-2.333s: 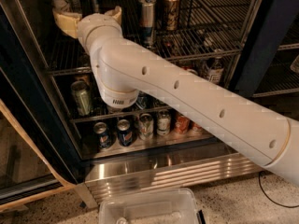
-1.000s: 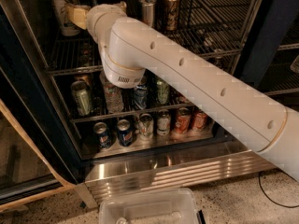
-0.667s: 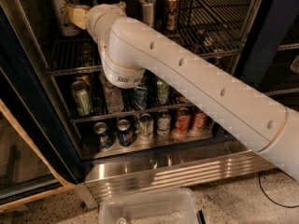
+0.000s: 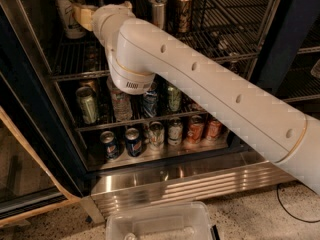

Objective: Pick redbull can from top shelf of fridge

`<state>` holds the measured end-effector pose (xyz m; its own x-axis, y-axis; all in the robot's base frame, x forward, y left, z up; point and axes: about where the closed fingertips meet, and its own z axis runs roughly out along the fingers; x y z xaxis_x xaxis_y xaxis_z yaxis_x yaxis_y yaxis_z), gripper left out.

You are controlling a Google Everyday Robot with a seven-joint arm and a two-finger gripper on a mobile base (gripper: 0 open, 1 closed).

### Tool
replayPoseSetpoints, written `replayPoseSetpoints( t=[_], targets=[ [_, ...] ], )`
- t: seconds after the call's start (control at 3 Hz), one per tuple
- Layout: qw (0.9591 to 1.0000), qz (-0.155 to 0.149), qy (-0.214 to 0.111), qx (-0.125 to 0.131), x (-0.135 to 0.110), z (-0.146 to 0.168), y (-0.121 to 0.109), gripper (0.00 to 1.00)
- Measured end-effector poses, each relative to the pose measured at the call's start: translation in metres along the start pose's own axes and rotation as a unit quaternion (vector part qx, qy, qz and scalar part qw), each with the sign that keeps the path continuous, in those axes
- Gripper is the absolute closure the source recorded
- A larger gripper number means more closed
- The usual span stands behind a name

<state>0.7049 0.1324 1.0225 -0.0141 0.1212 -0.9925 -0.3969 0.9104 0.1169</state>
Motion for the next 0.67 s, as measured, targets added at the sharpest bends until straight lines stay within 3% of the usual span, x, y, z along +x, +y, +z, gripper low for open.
replayPoseSetpoints(
  t=[0.33, 0.67],
  targets=[
    [0.9999, 0.003, 0.016, -0.004, 0.0075, 0.0191, -0.0044, 0.36],
    [0.9998, 0.003, 0.020, -0.005, 0.0093, 0.0234, -0.0053, 0.36]
  ],
)
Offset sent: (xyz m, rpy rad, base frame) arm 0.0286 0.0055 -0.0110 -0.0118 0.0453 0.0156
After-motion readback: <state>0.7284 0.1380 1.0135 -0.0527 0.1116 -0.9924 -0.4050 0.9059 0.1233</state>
